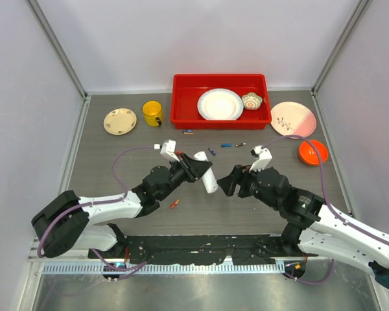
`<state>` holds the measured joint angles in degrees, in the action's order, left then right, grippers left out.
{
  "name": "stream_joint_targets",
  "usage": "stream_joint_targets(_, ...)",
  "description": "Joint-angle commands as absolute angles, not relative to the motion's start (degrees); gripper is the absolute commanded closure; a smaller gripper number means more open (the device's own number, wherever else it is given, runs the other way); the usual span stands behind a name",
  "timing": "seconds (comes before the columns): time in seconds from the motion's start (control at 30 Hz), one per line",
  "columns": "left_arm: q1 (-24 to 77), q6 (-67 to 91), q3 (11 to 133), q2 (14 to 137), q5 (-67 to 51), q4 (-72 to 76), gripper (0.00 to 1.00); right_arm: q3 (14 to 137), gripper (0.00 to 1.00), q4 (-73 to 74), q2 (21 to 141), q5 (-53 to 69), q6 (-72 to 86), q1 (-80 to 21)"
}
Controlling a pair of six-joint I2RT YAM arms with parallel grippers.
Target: Load the batteries into the remote control
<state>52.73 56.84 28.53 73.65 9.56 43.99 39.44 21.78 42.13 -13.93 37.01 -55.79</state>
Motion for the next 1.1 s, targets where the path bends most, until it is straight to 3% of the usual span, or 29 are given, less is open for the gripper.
stream_joint_targets(0.0,52.5,50.1,25.1,72.9,13.5,55.4,1.0,33.6,0.26,14.9,38.1,-21.2,45.5,-56.1)
stream_joint_targets(0.33,53.3,39.3,18.9,86.6,23.2,83.1,1.0,20.3,0.35,0.3,36.7,-25.8,53.1,-55.9)
stream_joint_targets(0.57,53.3,38.4,19.2,94.5,24.1,88.6,1.0,18.5,0.36,-11.8,44.2,-12.9,53.0,-53.1)
stream_joint_targets(0.8,53.3,36.6,19.5,95.7,24.3,88.7,1.0,12.0,0.42,-36.8,57.8,13.4,63.8,-39.7)
stream_joint_targets(1.07,53.3,35.4,19.6,97.5,25.6,88.7,1.0,11.7,0.44,-47.7,67.8,19.2,67.0,-39.1)
